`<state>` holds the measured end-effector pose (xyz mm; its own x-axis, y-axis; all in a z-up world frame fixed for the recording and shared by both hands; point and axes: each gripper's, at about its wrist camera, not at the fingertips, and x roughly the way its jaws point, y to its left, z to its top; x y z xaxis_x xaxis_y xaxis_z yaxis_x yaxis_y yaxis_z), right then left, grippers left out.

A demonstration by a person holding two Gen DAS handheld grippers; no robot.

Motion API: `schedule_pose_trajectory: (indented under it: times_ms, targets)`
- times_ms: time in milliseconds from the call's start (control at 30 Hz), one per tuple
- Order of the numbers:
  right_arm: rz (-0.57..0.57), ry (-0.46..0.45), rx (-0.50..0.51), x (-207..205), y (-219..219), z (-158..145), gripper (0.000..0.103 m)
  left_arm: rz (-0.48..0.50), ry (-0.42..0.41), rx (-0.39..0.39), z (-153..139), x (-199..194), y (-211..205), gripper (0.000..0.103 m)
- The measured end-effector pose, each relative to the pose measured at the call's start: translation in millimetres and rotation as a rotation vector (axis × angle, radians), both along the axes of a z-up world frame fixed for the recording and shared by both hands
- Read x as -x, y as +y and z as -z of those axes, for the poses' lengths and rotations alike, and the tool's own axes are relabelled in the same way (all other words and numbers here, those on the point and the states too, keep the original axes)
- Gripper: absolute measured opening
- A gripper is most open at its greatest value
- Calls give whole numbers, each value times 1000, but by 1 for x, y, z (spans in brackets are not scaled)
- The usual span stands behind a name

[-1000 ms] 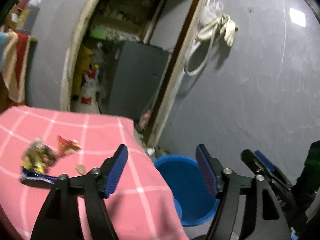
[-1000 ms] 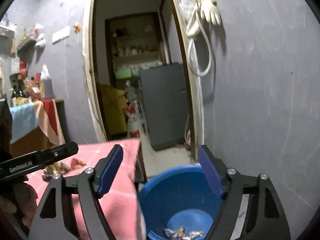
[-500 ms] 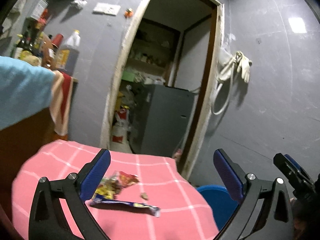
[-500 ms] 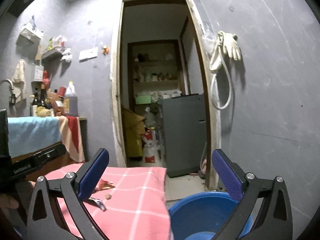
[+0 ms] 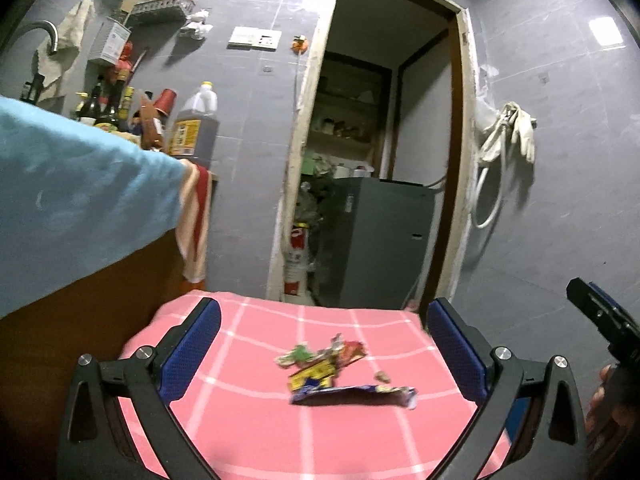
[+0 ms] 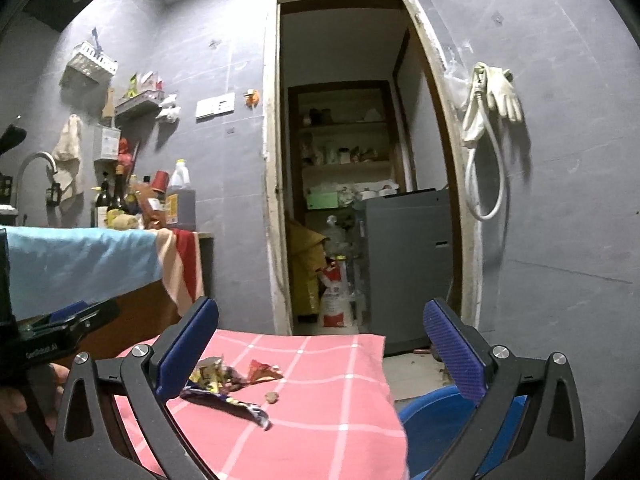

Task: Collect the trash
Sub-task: 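Move both open tools back over the remaining wrappers, then grasp the yellow snack wrapper with the left tool while the right tool grasps the small tan scrap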

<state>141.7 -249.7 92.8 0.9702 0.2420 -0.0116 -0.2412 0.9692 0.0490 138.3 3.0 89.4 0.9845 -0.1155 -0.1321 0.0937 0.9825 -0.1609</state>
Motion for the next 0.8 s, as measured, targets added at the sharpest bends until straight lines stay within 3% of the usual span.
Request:
schedule_pose_trajectory:
  times_ms: [200,800]
  targets:
    - [-36,37,36,-11,19,8,103,-12,52,-9,15,-5,16,101]
    - [-120,303,136,-83,35,47,100,32,369,1,52,-63,18,100]
